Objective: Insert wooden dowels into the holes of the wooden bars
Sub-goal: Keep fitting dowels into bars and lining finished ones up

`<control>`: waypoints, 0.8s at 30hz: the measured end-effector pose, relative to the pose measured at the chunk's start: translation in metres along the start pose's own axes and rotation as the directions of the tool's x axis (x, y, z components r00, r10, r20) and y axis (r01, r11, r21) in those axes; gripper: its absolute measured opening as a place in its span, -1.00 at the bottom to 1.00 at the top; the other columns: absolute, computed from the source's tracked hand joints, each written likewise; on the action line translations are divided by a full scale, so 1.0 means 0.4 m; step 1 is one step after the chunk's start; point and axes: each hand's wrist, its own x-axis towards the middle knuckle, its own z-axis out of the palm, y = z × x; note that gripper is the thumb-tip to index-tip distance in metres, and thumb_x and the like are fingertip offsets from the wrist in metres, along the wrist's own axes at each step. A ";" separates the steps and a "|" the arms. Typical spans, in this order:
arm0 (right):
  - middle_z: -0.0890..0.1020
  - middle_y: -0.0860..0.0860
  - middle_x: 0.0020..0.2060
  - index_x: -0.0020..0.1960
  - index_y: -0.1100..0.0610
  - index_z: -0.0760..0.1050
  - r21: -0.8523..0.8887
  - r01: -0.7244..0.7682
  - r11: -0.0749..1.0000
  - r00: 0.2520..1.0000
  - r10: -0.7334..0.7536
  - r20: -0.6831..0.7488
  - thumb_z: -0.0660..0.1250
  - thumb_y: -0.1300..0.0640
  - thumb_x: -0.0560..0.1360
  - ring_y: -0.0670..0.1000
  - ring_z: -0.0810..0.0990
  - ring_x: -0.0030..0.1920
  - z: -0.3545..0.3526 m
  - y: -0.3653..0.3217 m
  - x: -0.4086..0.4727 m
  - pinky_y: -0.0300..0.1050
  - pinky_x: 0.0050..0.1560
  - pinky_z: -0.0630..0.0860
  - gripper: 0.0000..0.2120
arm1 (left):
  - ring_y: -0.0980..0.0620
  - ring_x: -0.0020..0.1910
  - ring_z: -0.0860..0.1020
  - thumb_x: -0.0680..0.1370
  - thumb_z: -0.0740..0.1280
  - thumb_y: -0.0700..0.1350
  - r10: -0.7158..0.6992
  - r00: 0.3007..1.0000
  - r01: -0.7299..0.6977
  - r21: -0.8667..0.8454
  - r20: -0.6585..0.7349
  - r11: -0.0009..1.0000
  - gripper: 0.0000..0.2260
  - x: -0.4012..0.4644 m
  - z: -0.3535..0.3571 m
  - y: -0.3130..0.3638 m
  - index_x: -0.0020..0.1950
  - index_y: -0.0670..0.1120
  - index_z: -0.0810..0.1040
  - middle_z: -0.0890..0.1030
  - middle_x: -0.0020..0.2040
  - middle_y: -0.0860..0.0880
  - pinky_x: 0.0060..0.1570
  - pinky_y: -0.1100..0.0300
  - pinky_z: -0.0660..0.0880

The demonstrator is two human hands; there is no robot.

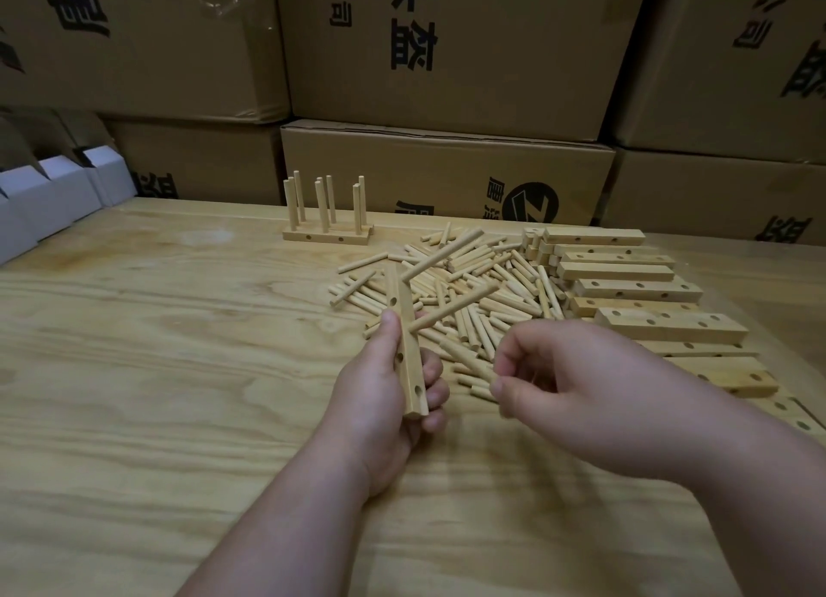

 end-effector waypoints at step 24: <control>0.54 -0.19 -0.34 0.00 -0.14 0.59 -0.044 0.134 0.990 0.984 -0.138 -0.114 0.30 -0.09 0.58 -0.22 0.48 -0.29 0.064 -0.034 0.000 -0.24 -0.33 0.40 -0.89 | -0.07 -0.46 0.38 0.70 0.05 0.13 0.094 0.995 -0.095 0.037 0.032 0.995 -0.52 -0.003 -0.003 -0.009 -0.25 -0.13 0.47 0.35 -0.38 -0.12 -0.45 0.15 0.40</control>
